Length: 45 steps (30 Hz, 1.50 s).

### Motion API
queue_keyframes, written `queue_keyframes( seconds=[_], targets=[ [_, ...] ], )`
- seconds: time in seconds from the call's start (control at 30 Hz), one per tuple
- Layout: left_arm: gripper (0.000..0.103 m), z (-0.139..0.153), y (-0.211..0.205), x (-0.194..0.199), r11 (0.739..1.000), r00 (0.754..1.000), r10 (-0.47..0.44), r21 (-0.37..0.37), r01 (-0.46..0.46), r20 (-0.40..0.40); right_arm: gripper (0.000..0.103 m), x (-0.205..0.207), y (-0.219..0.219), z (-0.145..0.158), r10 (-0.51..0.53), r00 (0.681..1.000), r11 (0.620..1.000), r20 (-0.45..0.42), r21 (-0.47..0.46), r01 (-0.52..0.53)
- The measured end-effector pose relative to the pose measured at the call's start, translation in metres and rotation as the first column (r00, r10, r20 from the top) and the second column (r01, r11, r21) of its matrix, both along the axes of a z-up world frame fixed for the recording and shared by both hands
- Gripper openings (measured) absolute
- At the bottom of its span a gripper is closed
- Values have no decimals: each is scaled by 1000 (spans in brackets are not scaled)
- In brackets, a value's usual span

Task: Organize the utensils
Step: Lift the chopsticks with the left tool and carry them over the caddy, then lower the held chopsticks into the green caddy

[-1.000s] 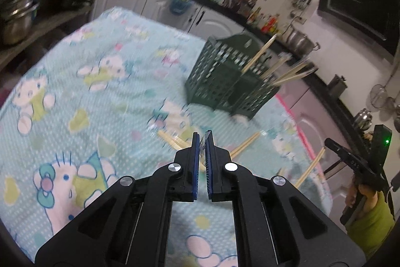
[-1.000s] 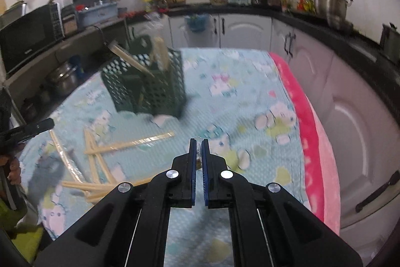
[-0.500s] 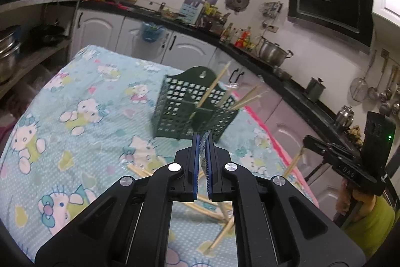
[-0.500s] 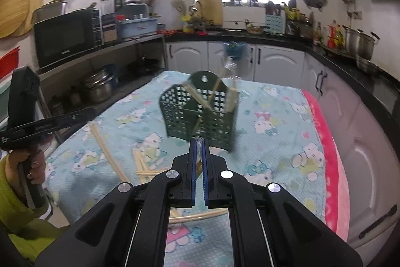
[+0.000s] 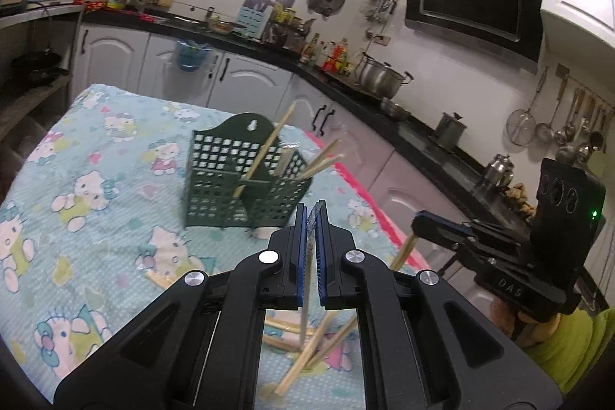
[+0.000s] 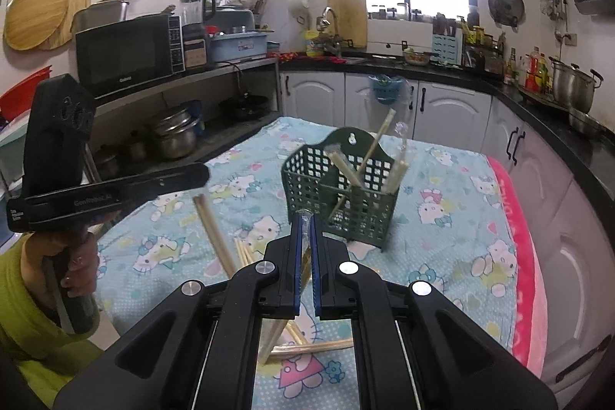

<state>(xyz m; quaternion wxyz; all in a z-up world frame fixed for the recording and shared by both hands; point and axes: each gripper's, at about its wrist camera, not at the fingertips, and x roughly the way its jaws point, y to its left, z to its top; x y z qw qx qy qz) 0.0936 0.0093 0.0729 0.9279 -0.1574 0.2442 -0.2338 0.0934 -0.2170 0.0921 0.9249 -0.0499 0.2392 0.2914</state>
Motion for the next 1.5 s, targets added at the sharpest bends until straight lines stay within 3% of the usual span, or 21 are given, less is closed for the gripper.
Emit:
queue_keyframes(
  seconds=[0.3,0.9,1.5],
  targets=[
    [2,37,-17,1,998,996,-58,5,58,69,4,-6,2,31,-4,998,1000,65,30,2],
    [2,88,-15,24,998,988,-58,32,54,145,4,16,21,80,-16,988,997,155,82,3],
    [2,147,-3,80,996,972,27,80,-47,235,4,92,45,127,-70,973,994,219,97,50]
  ],
)
